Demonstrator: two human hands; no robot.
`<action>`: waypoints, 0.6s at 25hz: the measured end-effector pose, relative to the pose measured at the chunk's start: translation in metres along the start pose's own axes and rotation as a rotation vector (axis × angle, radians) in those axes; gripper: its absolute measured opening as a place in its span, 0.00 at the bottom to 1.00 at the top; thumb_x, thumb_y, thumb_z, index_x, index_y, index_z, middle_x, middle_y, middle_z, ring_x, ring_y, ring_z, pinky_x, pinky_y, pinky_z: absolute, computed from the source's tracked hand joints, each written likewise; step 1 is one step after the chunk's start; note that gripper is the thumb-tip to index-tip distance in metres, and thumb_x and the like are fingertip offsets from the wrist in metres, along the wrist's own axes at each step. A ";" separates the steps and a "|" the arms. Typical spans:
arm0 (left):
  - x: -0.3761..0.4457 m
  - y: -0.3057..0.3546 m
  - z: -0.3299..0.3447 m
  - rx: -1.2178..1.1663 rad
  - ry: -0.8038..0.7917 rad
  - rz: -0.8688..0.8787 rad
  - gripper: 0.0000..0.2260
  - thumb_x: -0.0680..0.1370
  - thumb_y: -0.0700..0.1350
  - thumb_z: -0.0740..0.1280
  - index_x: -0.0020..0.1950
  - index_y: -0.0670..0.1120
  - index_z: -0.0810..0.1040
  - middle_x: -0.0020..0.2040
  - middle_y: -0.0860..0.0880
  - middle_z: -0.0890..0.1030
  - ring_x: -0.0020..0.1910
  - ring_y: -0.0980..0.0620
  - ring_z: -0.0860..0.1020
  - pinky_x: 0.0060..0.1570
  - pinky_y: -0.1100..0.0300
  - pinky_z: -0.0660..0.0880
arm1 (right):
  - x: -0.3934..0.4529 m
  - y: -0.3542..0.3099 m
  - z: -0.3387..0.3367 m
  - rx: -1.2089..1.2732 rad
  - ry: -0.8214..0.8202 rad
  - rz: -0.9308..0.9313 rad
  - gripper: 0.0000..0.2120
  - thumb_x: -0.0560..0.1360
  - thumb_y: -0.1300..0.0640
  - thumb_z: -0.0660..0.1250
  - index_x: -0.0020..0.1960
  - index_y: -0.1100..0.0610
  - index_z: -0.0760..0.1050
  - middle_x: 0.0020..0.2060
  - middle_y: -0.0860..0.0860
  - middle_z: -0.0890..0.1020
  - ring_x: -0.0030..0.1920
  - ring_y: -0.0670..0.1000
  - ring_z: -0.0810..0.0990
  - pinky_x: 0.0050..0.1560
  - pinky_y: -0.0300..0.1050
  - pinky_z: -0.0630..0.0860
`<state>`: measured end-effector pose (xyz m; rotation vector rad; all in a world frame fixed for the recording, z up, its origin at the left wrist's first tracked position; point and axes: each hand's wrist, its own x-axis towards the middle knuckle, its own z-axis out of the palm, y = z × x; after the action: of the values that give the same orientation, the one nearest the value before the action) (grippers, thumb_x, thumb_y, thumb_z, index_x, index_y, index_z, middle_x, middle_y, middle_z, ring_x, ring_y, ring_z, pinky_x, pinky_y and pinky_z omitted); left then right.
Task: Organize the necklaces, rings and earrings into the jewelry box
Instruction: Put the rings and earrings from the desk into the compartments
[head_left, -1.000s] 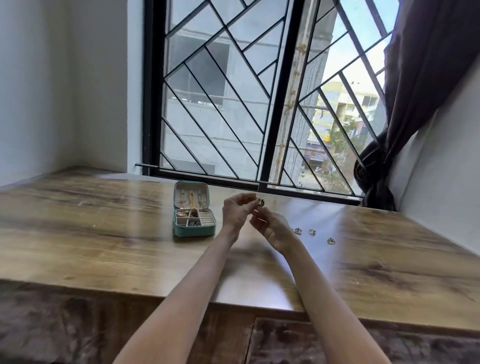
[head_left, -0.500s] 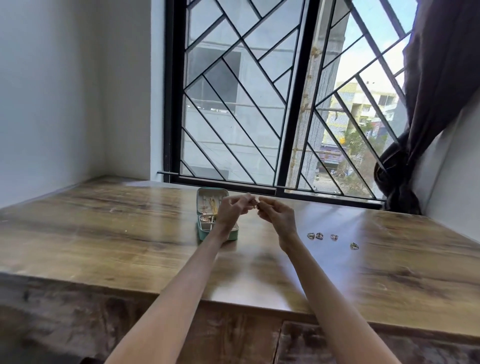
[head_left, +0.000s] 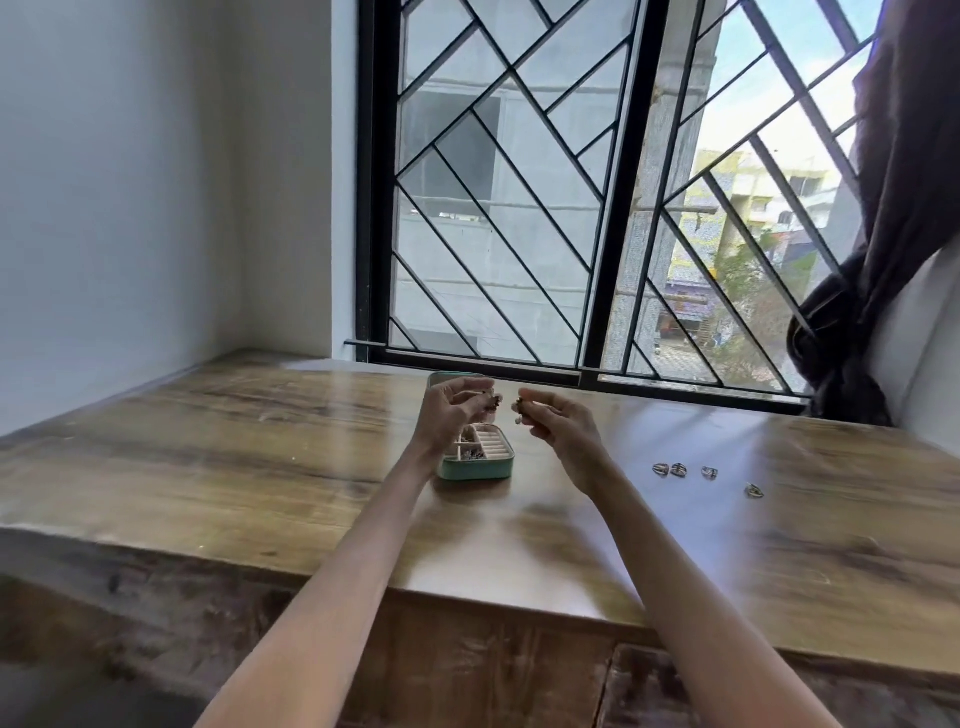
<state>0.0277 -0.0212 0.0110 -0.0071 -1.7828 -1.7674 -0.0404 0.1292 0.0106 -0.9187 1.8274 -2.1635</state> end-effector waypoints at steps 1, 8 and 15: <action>0.002 0.001 -0.004 -0.016 -0.016 -0.017 0.10 0.74 0.32 0.67 0.55 0.34 0.78 0.35 0.52 0.84 0.34 0.59 0.82 0.38 0.67 0.79 | 0.001 0.000 0.001 0.016 -0.017 0.009 0.12 0.77 0.65 0.63 0.59 0.64 0.76 0.44 0.55 0.82 0.37 0.44 0.78 0.40 0.35 0.70; 0.004 0.006 -0.015 0.020 -0.118 -0.022 0.13 0.75 0.28 0.62 0.59 0.33 0.76 0.42 0.43 0.82 0.35 0.56 0.82 0.41 0.64 0.80 | 0.001 0.000 0.010 0.014 -0.117 0.003 0.16 0.76 0.69 0.62 0.63 0.64 0.73 0.43 0.54 0.81 0.38 0.44 0.76 0.38 0.34 0.68; 0.003 0.008 -0.016 0.017 -0.132 -0.028 0.14 0.75 0.28 0.63 0.59 0.33 0.76 0.42 0.46 0.83 0.37 0.58 0.82 0.38 0.66 0.78 | -0.003 0.006 0.011 0.061 -0.116 -0.074 0.15 0.73 0.72 0.64 0.58 0.62 0.75 0.43 0.53 0.82 0.41 0.44 0.82 0.48 0.35 0.77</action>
<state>0.0352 -0.0366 0.0176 -0.0939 -1.8997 -1.8083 -0.0331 0.1199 0.0042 -1.0904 1.6896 -2.1461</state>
